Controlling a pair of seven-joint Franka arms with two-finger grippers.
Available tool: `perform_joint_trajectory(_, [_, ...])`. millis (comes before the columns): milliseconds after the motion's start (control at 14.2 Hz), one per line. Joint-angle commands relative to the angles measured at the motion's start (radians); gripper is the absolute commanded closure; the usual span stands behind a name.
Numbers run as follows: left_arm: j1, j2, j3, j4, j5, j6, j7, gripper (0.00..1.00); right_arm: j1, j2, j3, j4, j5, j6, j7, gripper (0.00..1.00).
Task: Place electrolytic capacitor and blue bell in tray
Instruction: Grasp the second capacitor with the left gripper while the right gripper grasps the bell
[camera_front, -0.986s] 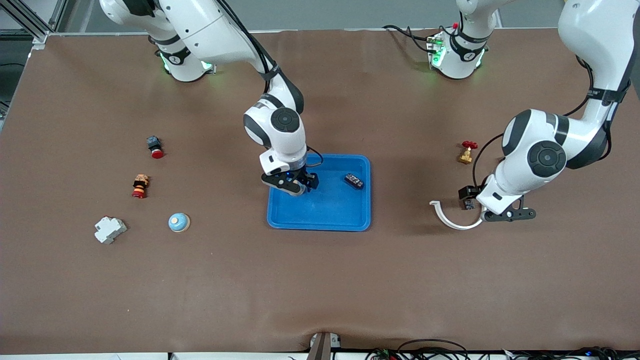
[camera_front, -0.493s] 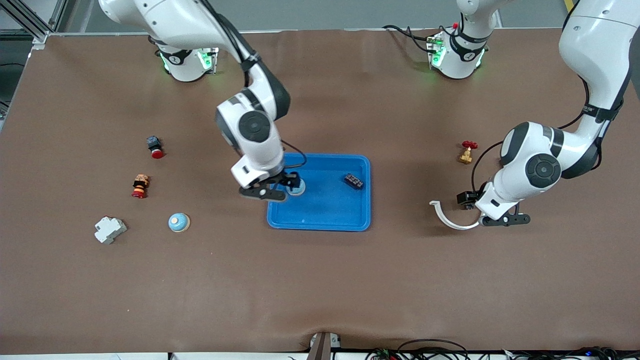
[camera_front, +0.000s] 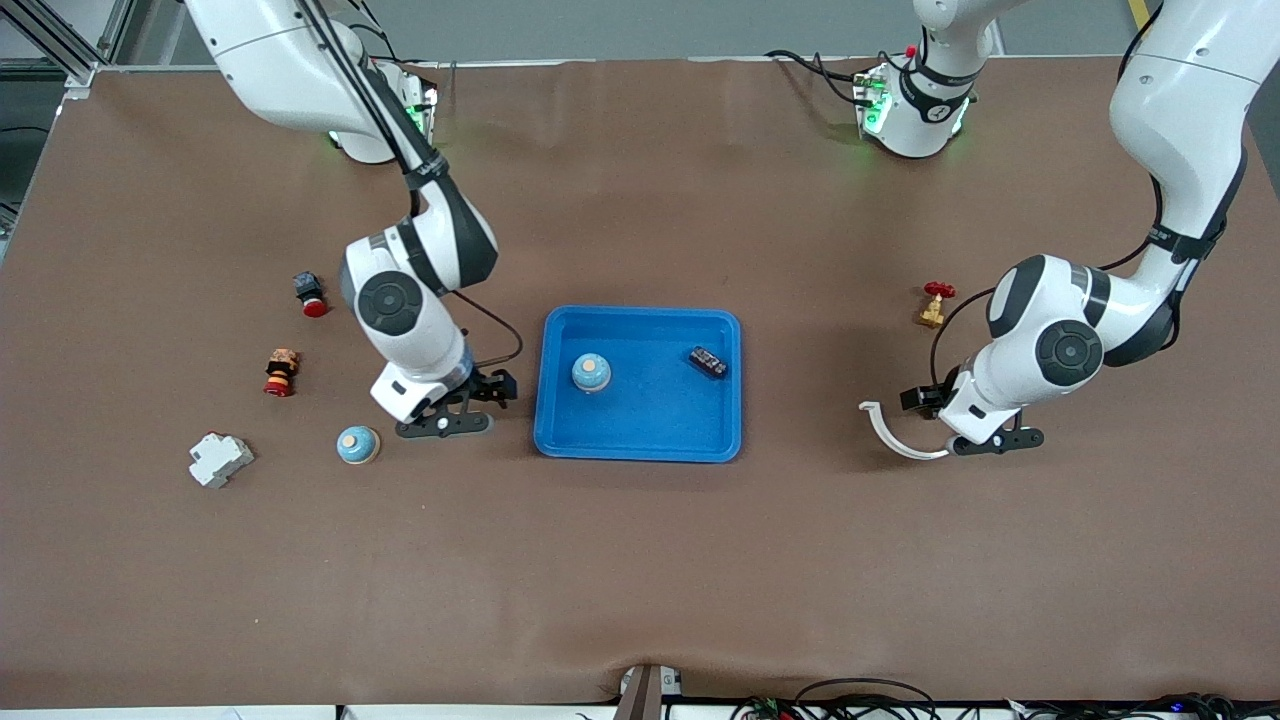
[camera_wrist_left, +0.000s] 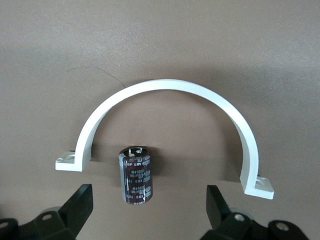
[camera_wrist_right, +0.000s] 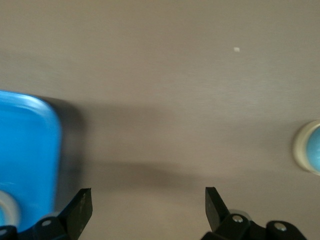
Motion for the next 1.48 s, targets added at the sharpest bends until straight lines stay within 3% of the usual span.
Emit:
perform_joint_trajectory(0, [0.01, 0.014, -0.009, 0.0, 0.025, 0.008, -0.025, 0.0, -0.088, -0.054, 0.014, -0.074, 0.009, 0.039, -0.164, 0.0])
perform_joint_trajectory(563, [0.012, 0.041, 0.008, -0.003, 0.025, 0.008, -0.027, 0.0, -0.303, -0.002, 0.016, -0.075, 0.011, 0.174, -0.482, 0.0])
perform_joint_trajectory(1268, [0.007, 0.075, 0.008, 0.004, 0.076, 0.008, -0.096, 0.0, -0.347, 0.127, 0.017, -0.07, 0.013, 0.312, -0.485, 0.0])
perform_joint_trajectory(1338, [0.007, 0.075, 0.008, 0.004, 0.077, 0.008, -0.096, 0.03, -0.347, 0.127, 0.017, -0.073, 0.014, 0.31, -0.485, 0.0])
perform_joint_trajectory(1408, [0.007, 0.075, 0.008, 0.004, 0.089, 0.008, -0.094, 0.2, -0.346, 0.127, 0.017, -0.074, 0.014, 0.31, -0.484, 0.0])
